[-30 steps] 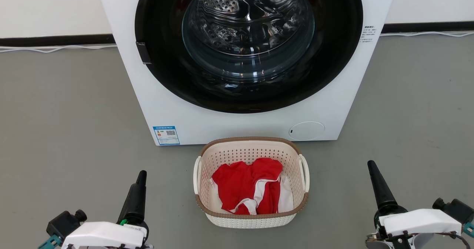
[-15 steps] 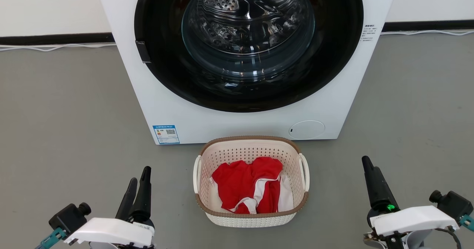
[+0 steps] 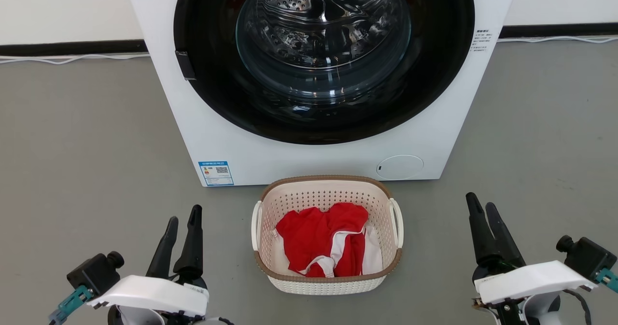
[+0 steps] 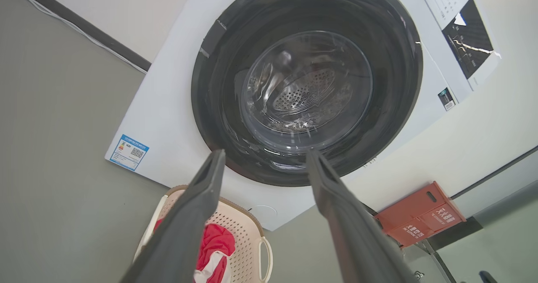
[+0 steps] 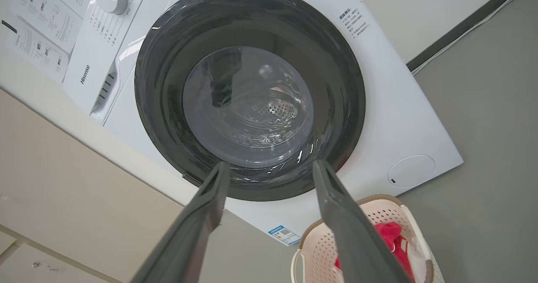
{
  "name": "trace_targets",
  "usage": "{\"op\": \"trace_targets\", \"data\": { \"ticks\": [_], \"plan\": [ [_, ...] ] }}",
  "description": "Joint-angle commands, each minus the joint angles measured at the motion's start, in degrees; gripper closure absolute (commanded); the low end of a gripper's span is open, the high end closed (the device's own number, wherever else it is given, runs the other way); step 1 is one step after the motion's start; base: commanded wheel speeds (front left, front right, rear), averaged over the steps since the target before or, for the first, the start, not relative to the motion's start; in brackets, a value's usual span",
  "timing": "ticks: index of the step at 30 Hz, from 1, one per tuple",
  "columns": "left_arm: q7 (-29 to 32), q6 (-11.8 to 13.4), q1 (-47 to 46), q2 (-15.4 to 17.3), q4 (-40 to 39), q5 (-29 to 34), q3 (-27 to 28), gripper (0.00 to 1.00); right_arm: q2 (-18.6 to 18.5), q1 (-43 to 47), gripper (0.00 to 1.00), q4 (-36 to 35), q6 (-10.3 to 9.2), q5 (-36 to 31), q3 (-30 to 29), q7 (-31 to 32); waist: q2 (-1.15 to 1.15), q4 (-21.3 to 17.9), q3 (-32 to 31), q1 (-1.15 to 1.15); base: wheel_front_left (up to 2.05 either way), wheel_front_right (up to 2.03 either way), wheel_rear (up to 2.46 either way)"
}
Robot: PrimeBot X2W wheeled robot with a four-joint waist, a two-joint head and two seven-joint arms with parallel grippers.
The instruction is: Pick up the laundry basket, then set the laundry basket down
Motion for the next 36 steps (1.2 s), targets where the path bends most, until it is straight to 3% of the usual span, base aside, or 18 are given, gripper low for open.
{"op": "trace_targets", "data": {
  "ticks": [1,36],
  "plan": [
    [-0.72,0.30,-2.80,0.50,-2.26,2.19,0.83,0.00,-0.74,-2.89,0.00,-2.08,0.27,-2.03,1.06,-1.18,0.00,-0.01,0.03,0.00,0.00,0.00,0.00],
    [-6.43,0.74,-3.83,0.82,-5.70,24.60,-0.58,0.00,-2.61,-3.91,0.00,-5.07,0.39,-21.88,4.14,-6.90,0.00,-0.28,0.65,0.00,0.00,0.00,0.00]
  ]
}}
